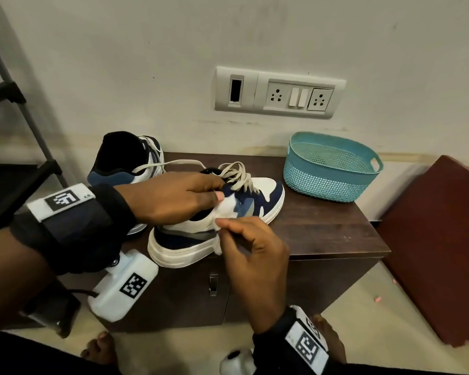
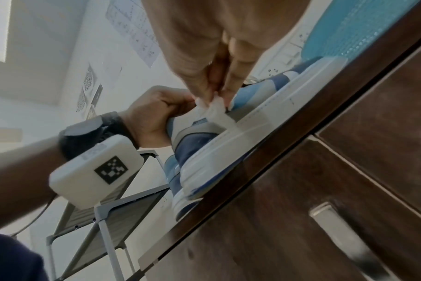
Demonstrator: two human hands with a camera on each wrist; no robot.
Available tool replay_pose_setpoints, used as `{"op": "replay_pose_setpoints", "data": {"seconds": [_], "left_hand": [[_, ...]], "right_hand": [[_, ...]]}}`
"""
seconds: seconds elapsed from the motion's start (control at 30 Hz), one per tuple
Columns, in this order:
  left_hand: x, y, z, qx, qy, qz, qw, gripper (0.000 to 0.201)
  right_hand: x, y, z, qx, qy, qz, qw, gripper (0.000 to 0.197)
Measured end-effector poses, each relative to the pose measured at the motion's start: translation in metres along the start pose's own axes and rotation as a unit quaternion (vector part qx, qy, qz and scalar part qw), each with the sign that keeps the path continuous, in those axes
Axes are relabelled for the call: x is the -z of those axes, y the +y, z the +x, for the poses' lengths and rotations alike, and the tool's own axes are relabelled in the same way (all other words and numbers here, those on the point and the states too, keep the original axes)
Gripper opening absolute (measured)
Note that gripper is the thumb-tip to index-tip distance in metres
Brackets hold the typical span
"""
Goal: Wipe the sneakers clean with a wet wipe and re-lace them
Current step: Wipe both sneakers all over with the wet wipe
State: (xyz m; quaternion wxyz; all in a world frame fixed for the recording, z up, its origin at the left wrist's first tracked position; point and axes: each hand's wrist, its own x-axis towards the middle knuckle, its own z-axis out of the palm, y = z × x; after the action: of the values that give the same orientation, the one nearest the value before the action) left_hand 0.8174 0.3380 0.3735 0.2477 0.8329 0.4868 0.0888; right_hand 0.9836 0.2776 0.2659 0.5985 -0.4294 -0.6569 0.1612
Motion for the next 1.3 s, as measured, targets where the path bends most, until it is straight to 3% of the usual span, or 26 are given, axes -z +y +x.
{"op": "replay_pose_setpoints", "data": {"seconds": [0.1,0.23,0.37,0.47,0.53,0.7,0.8,0.87,0.93,1.07,1.23,1.3], "left_hand": [[-0.001,-0.001,-0.001,-0.005,0.004,-0.005,1.0,0.041],[-0.001,-0.002,0.0,-0.004,0.011,-0.018,1.0,0.027],[-0.003,-0.002,0.003,-0.006,0.008,-0.002,1.0,0.026],[-0.004,-0.004,0.006,-0.001,0.014,0.016,1.0,0.018],[-0.005,-0.003,0.006,0.001,0.019,0.021,1.0,0.023],[-0.004,-0.005,0.005,-0.002,0.014,-0.015,1.0,0.024],[-0.004,-0.003,0.005,0.0,0.016,-0.051,0.999,0.035],[-0.004,-0.001,0.004,0.006,0.036,-0.063,0.997,0.048],[-0.003,0.002,0.002,0.017,0.049,-0.076,0.996,0.056],[-0.005,0.006,0.0,0.03,0.057,-0.107,0.992,0.059],[-0.004,0.007,0.001,0.034,0.061,-0.083,0.994,0.062],[-0.005,0.004,0.002,0.033,0.056,-0.084,0.994,0.061]], "right_hand": [[0.01,0.003,0.002,0.005,0.0,0.043,0.999,0.023],[0.028,0.026,0.031,-0.092,0.115,0.053,0.988,0.033],[0.024,0.038,0.039,-0.089,0.042,-0.04,0.994,0.022],[0.011,0.035,0.03,-0.052,0.072,-0.065,0.994,0.019],[0.001,0.026,0.015,-0.024,0.08,-0.058,0.995,0.02],[0.002,0.016,-0.008,0.069,-0.016,-0.01,0.997,0.029],[0.015,0.032,0.014,0.008,0.089,-0.028,0.996,0.025],[0.01,0.034,0.024,-0.04,0.122,-0.025,0.991,0.022],[-0.004,0.022,0.02,-0.027,0.097,-0.022,0.995,0.019],[-0.006,0.011,0.006,0.07,0.005,-0.026,0.997,0.021],[0.006,0.03,0.023,0.013,0.081,-0.076,0.994,0.025],[-0.004,0.015,0.014,0.034,0.047,-0.049,0.997,0.024]]}}
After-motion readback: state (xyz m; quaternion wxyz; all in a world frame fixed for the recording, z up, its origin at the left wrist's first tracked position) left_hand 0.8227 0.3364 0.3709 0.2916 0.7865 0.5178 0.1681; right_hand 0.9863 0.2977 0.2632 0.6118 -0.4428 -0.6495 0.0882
